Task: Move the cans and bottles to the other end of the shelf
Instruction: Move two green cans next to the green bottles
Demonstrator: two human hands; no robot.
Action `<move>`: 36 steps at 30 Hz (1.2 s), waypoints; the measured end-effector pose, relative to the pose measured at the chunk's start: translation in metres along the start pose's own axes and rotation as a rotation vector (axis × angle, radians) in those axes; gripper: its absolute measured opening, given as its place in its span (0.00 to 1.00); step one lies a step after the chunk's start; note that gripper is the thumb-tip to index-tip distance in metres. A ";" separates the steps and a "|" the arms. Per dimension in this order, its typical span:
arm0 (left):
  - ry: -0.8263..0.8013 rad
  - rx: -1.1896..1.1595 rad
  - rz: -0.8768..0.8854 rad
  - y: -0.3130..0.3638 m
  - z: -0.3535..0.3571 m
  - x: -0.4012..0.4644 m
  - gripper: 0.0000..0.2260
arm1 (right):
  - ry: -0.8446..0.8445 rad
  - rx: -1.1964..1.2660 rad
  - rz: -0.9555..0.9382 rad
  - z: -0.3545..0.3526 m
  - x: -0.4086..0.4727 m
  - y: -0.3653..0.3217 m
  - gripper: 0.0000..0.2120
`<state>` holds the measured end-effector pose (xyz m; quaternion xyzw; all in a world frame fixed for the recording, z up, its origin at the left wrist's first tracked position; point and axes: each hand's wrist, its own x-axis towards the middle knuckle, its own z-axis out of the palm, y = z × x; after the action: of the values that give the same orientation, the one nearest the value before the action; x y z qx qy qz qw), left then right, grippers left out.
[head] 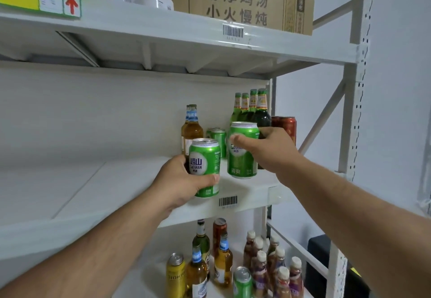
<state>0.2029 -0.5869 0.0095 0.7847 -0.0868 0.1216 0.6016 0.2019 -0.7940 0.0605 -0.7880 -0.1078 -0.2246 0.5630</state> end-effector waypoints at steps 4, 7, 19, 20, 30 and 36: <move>0.001 -0.013 -0.027 -0.005 0.005 0.025 0.19 | 0.006 0.009 0.010 0.007 0.029 0.018 0.13; -0.007 -0.003 -0.022 -0.008 0.005 0.048 0.18 | -0.001 0.010 -0.005 0.015 0.051 0.027 0.11; -0.015 0.157 -0.038 -0.007 0.001 0.136 0.16 | 0.034 -0.048 0.056 0.052 0.135 0.074 0.13; -0.001 0.174 -0.038 -0.006 0.002 0.142 0.18 | 0.034 -0.064 0.071 0.055 0.143 0.077 0.13; 0.088 0.159 -0.026 -0.015 0.009 0.164 0.17 | -0.050 -0.155 0.192 0.071 0.190 0.103 0.16; 0.061 0.096 -0.006 -0.023 0.006 0.165 0.11 | -0.059 -0.094 0.138 0.074 0.188 0.121 0.13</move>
<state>0.3672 -0.5849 0.0350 0.8089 -0.0601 0.1475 0.5660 0.4351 -0.7814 0.0287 -0.8254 -0.0592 -0.1668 0.5362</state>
